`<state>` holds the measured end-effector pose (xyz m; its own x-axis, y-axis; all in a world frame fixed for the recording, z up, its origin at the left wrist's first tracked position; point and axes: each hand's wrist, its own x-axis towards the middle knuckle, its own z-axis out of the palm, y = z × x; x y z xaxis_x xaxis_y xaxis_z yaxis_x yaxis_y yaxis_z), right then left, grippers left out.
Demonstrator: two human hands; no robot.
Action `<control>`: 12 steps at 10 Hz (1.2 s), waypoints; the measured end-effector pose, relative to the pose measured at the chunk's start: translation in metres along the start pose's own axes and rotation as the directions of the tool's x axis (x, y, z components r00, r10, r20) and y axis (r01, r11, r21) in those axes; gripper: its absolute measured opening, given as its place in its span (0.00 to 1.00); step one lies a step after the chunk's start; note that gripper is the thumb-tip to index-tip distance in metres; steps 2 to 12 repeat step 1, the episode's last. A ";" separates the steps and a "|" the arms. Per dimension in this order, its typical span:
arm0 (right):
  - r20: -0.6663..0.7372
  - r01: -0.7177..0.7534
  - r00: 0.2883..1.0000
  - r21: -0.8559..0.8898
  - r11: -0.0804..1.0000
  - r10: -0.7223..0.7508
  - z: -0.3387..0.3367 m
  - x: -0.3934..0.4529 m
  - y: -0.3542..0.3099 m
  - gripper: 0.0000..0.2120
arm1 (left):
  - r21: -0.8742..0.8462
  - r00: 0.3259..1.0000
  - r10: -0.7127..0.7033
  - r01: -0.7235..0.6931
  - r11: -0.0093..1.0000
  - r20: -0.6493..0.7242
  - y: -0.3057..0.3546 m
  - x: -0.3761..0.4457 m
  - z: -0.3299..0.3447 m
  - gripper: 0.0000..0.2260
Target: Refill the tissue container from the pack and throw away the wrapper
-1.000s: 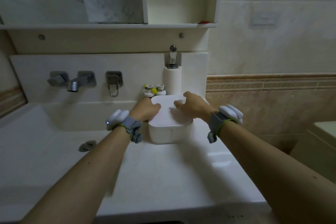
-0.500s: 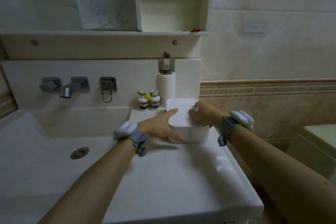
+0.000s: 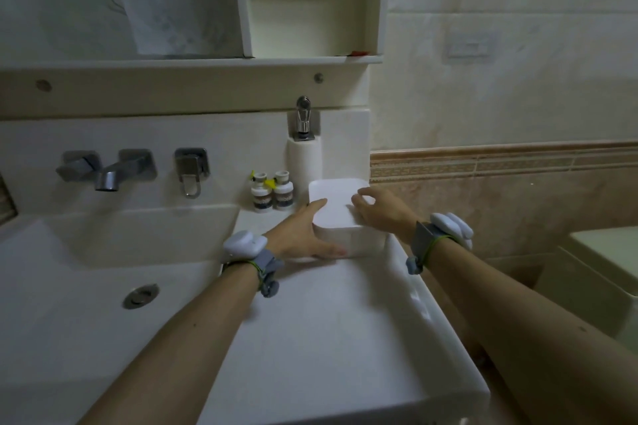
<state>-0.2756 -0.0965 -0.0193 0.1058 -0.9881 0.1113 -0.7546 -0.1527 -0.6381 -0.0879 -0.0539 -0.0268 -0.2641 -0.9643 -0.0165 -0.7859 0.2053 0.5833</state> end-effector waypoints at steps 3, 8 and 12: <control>-0.161 0.088 0.981 -0.111 0.990 -0.105 -0.001 0.004 -0.004 0.22 | -0.115 0.999 0.042 -0.043 0.992 -0.008 0.017 -0.016 -0.010 0.42; -0.161 0.088 0.981 -0.111 0.990 -0.105 -0.001 0.004 -0.004 0.22 | -0.115 0.999 0.042 -0.043 0.992 -0.008 0.017 -0.016 -0.010 0.42; -0.161 0.088 0.981 -0.111 0.990 -0.105 -0.001 0.004 -0.004 0.22 | -0.115 0.999 0.042 -0.043 0.992 -0.008 0.017 -0.016 -0.010 0.42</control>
